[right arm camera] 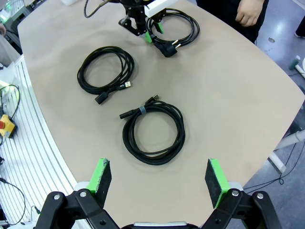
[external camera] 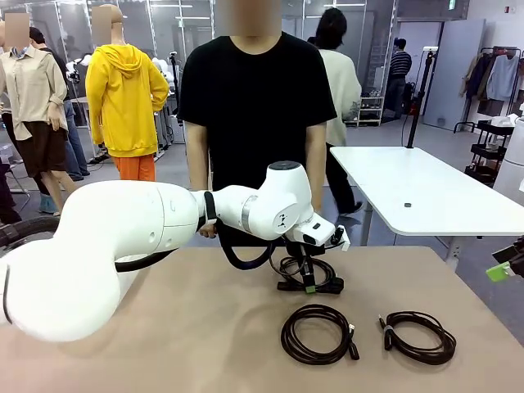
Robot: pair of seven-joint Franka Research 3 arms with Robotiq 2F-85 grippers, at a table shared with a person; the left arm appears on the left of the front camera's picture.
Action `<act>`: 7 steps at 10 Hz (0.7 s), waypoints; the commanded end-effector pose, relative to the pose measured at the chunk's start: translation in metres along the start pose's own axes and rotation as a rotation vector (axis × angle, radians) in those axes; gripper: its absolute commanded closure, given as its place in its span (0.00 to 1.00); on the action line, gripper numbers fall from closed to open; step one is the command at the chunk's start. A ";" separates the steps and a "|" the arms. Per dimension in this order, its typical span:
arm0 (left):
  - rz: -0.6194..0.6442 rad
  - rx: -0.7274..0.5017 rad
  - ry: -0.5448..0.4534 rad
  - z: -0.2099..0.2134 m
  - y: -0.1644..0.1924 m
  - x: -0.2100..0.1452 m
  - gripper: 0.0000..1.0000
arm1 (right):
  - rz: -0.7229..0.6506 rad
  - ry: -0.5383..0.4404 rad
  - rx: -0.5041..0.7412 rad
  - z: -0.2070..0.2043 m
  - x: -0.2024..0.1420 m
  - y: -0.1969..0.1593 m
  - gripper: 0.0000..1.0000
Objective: Organize and store the cables.
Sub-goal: Place the Power Cable into the Organizing box.
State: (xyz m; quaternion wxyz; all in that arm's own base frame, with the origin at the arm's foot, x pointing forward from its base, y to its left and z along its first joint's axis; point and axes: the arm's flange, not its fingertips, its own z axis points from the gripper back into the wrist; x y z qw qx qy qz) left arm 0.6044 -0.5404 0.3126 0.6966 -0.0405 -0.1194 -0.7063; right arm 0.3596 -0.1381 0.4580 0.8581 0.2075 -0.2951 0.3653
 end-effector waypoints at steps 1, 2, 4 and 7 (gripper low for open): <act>-0.003 -0.043 0.003 -0.002 0.013 0.006 0.97 | -0.017 -0.010 0.007 0.000 0.001 0.000 0.00; 0.001 -0.046 -0.004 -0.002 0.014 0.006 1.00 | -0.017 -0.010 0.007 0.000 0.001 0.000 0.00; -0.006 -0.048 0.005 -0.003 0.015 0.008 1.00 | -0.017 -0.010 0.007 0.000 0.001 0.000 0.00; -0.018 -0.063 -0.002 0.016 0.015 0.016 1.00 | -0.017 -0.010 0.007 0.000 0.001 0.000 0.00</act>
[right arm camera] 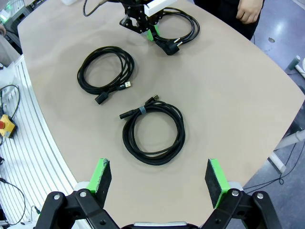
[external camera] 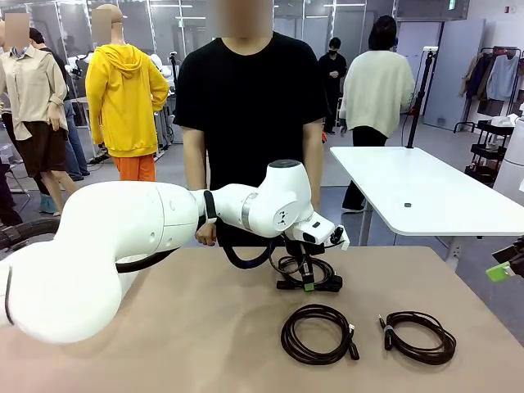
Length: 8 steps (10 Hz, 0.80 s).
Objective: Organize and store the cables.
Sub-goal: Place the Power Cable into the Organizing box.
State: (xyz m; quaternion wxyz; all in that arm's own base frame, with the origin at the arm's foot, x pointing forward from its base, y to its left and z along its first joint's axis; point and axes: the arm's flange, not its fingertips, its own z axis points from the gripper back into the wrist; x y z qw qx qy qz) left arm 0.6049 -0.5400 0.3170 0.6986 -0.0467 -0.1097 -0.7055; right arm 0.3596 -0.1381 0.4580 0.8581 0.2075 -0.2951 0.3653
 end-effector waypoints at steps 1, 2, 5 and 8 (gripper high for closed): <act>-0.141 -0.055 0.033 0.040 0.009 0.023 1.00 | -0.017 -0.010 0.007 0.000 0.001 0.000 0.00; -0.116 -0.052 0.021 0.076 0.006 0.028 1.00 | -0.017 -0.010 0.007 0.000 0.001 0.000 0.00; -0.146 -0.060 0.001 0.160 -0.019 0.015 1.00 | -0.017 -0.010 0.007 0.000 0.001 0.000 0.00; -0.183 -0.025 -0.052 0.209 -0.045 -0.022 1.00 | -0.017 -0.010 0.007 0.000 0.001 0.000 0.00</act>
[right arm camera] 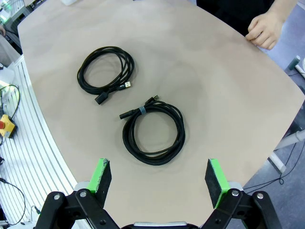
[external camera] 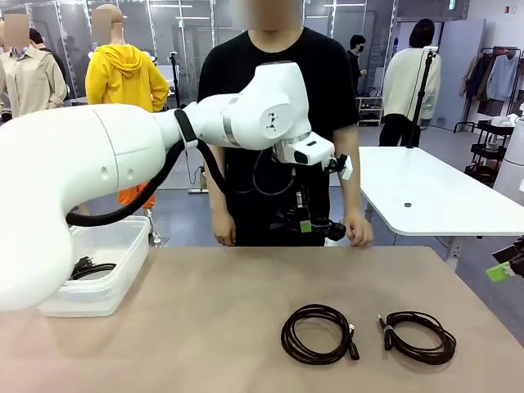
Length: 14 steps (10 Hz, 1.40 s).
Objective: Organize and store the cables.
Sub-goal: Place the Power Cable into the Organizing box.
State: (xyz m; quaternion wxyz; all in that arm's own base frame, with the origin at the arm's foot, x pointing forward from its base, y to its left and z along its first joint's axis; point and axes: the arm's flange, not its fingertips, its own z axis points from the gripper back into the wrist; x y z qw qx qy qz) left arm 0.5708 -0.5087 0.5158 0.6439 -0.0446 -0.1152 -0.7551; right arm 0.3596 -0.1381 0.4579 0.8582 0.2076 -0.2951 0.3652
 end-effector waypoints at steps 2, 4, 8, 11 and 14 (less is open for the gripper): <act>-0.082 0.031 -0.053 0.057 -0.062 -0.073 1.00 | -0.017 -0.010 0.007 0.000 0.001 0.000 0.00; -0.112 0.088 -0.046 0.107 -0.101 -0.134 1.00 | -0.017 -0.010 0.007 0.000 0.001 0.000 0.00; -0.095 0.231 -0.032 0.176 -0.158 -0.288 1.00 | -0.017 -0.010 0.007 0.000 0.001 0.000 0.00; -0.025 0.262 -0.084 0.185 -0.166 -0.391 1.00 | -0.017 -0.010 0.007 0.000 0.001 0.000 0.00; -0.042 0.278 -0.058 0.167 -0.163 -0.437 1.00 | -0.017 -0.010 0.007 0.000 0.001 0.000 0.00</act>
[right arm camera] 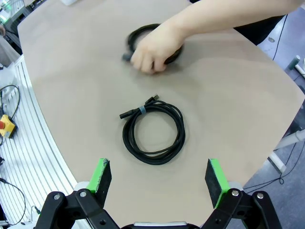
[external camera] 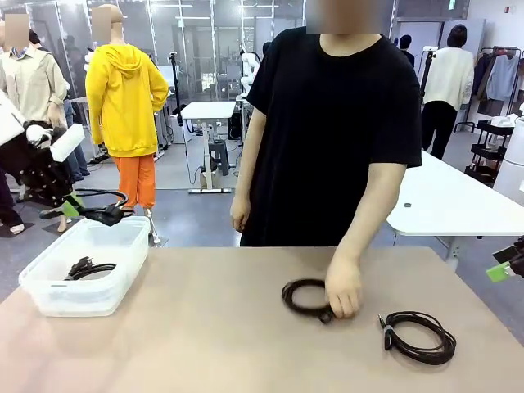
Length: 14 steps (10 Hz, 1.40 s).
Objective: Organize and store the cables.
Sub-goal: Place the Power Cable into the Organizing box.
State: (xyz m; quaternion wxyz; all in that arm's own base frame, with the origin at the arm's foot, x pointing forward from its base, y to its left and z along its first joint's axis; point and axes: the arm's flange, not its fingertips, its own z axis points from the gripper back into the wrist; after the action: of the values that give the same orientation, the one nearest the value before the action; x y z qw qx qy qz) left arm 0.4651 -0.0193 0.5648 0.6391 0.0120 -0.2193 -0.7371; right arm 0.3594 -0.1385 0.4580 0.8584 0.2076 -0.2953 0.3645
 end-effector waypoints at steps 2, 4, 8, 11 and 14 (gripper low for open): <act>0.000 0.000 0.000 0.000 0.000 0.000 1.00 | -0.015 -0.009 0.007 0.000 0.002 0.000 0.00; 0.000 0.000 0.000 0.000 0.000 0.000 1.00 | -0.015 -0.009 0.007 0.000 0.002 0.000 0.00; -0.054 0.003 0.009 -0.047 0.039 -0.052 0.81 | -0.015 -0.009 0.007 0.000 0.002 0.000 0.00; 0.049 -0.023 0.007 -0.106 0.067 -0.080 0.81 | -0.015 -0.009 0.007 0.000 0.002 0.000 0.00; 0.121 -0.079 0.035 -0.129 0.078 -0.093 0.38 | -0.015 -0.009 0.007 0.000 0.002 0.000 0.00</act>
State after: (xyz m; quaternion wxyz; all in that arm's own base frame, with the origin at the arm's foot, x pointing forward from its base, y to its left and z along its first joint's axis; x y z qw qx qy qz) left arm 0.5900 0.0218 0.4359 0.6801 -0.0148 -0.1797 -0.7106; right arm 0.3594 -0.1386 0.4581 0.8585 0.2075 -0.2953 0.3644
